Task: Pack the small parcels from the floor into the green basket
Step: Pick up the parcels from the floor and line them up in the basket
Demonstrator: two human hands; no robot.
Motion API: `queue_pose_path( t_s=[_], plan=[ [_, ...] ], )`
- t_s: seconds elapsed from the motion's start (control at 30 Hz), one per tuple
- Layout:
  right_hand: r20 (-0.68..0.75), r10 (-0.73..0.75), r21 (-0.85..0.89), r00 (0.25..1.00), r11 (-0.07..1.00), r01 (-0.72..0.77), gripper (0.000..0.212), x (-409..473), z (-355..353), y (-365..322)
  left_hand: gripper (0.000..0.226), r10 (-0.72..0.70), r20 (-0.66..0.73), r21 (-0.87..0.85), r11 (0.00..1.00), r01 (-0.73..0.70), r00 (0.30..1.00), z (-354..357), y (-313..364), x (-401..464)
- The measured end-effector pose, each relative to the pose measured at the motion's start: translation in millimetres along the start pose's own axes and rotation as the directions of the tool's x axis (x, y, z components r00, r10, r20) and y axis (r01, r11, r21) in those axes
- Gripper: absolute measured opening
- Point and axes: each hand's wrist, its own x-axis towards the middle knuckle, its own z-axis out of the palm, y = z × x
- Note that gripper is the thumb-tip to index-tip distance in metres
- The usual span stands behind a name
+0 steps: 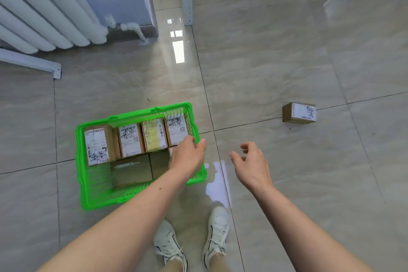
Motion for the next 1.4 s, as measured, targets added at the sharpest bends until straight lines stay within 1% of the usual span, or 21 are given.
queue_pose_path(
  t_s=[0.1,0.2,0.3,0.43,0.63,0.8,0.9,1.0,1.13,1.23,1.4],
  plan=[
    [-0.057,0.037,0.045,0.998,0.998,-0.034,0.042,0.8,-54.4,9.3,0.048,0.089,0.019,0.030,0.996,-0.089,0.996,7.0,55.2,-19.9],
    [-0.086,0.077,0.072,0.993,0.995,-0.071,0.044,8.1,-107.2,24.0,0.048,0.136,0.043,0.051,0.989,-0.138,0.990,25.1,108.9,-34.5],
    [-0.091,0.103,0.090,0.991,0.991,-0.095,0.045,20.8,-159.3,42.3,0.047,0.140,0.074,0.044,0.989,-0.143,0.987,51.2,159.9,-41.9],
    [-0.092,0.120,0.084,0.989,0.990,-0.112,0.045,47.2,-220.9,68.8,0.047,0.158,0.082,0.055,0.985,-0.163,0.984,88.7,225.3,-45.9],
    [-0.055,0.197,0.176,0.979,0.967,-0.185,0.049,91.4,-279.8,99.5,0.056,0.156,0.121,0.075,0.983,-0.165,0.980,136.2,289.8,-30.7],
    [-0.079,0.241,0.202,0.967,0.954,-0.221,0.061,143.9,-328.6,111.4,0.051,0.150,0.136,0.099,0.982,-0.164,0.979,160.6,347.8,2.6],
    [-0.074,0.277,0.230,0.958,0.939,-0.254,0.068,186.7,-352.8,123.7,0.054,0.163,0.140,0.101,0.979,-0.178,0.977,177.6,382.1,31.6],
    [-0.033,0.338,0.277,0.940,0.907,-0.317,0.073,230.1,-357.6,147.7,0.056,0.174,0.165,0.124,0.973,-0.196,0.971,203.7,402.1,62.6],
    [0.022,0.411,0.335,0.912,0.856,-0.394,0.077,285.8,-337.9,186.1,0.057,0.177,0.215,0.177,0.960,-0.217,0.960,253.0,406.9,115.8],
    [0.064,0.459,0.396,0.886,0.803,-0.445,0.074,327.4,-309.8,219.2,0.056,0.171,0.247,0.195,0.955,-0.222,0.954,298.0,403.3,156.7],
    [0.150,0.491,0.464,0.858,0.732,-0.499,0.071,401.1,-251.3,266.6,0.054,0.180,0.294,0.223,0.942,-0.250,0.939,374.8,382.4,229.4]
  ],
)
